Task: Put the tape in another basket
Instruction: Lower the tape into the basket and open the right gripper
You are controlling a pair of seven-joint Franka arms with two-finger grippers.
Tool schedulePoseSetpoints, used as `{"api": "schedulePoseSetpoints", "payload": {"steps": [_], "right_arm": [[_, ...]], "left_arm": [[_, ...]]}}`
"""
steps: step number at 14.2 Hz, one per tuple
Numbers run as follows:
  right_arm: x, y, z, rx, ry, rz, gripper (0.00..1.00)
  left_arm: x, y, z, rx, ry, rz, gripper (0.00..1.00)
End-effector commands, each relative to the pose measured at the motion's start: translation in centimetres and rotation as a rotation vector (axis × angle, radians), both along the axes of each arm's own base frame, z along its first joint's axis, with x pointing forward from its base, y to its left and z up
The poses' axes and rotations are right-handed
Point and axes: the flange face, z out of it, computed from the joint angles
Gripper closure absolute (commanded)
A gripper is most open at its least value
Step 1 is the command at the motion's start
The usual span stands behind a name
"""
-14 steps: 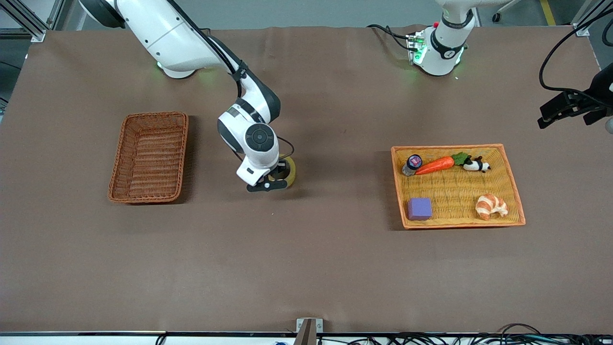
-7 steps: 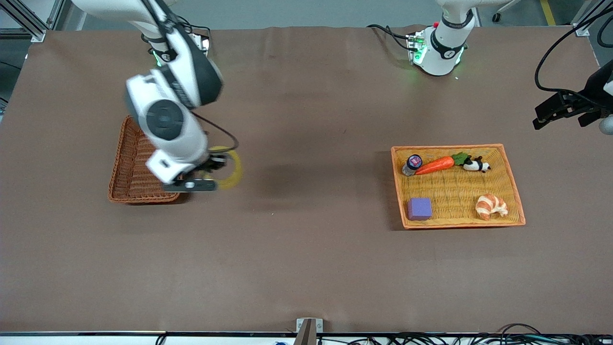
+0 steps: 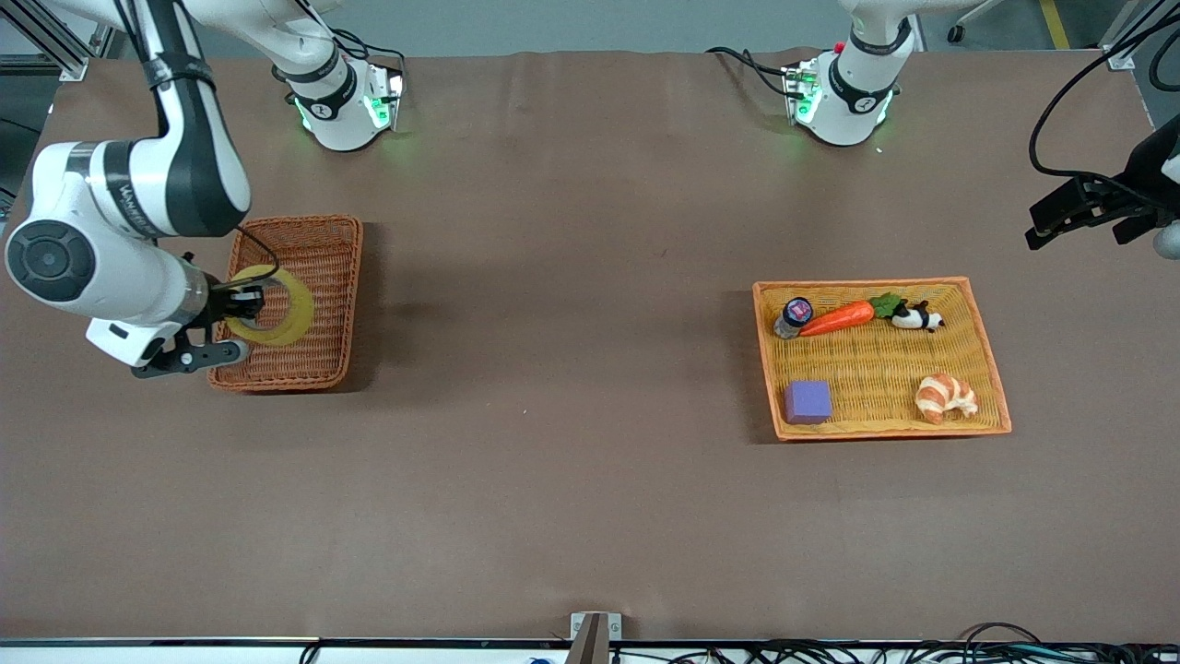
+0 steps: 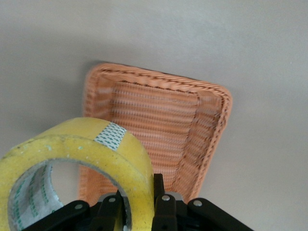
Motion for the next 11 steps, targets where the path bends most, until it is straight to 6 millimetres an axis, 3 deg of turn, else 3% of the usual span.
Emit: {"api": "schedulePoseSetpoints", "payload": {"steps": [1, 3, 5, 11], "right_arm": [[-4.9, -2.5, -3.7, 0.061, -0.042, 0.052, 1.00], [-7.1, -3.5, -7.8, 0.076, -0.078, 0.097, 1.00], [-8.9, -5.8, -10.4, 0.088, -0.086, 0.135, 0.99], [-11.7, -6.0, -15.2, 0.082, -0.133, 0.152, 0.98]], "left_arm": [[-1.4, -1.8, 0.9, 0.003, 0.000, -0.019, 0.00], [-1.5, -2.4, 1.1, 0.005, -0.002, -0.033, 0.00], [-1.5, -2.2, 1.1, 0.005, -0.002, -0.034, 0.00], [-1.2, -1.9, 0.8, 0.003, 0.000, -0.025, 0.00]]}}
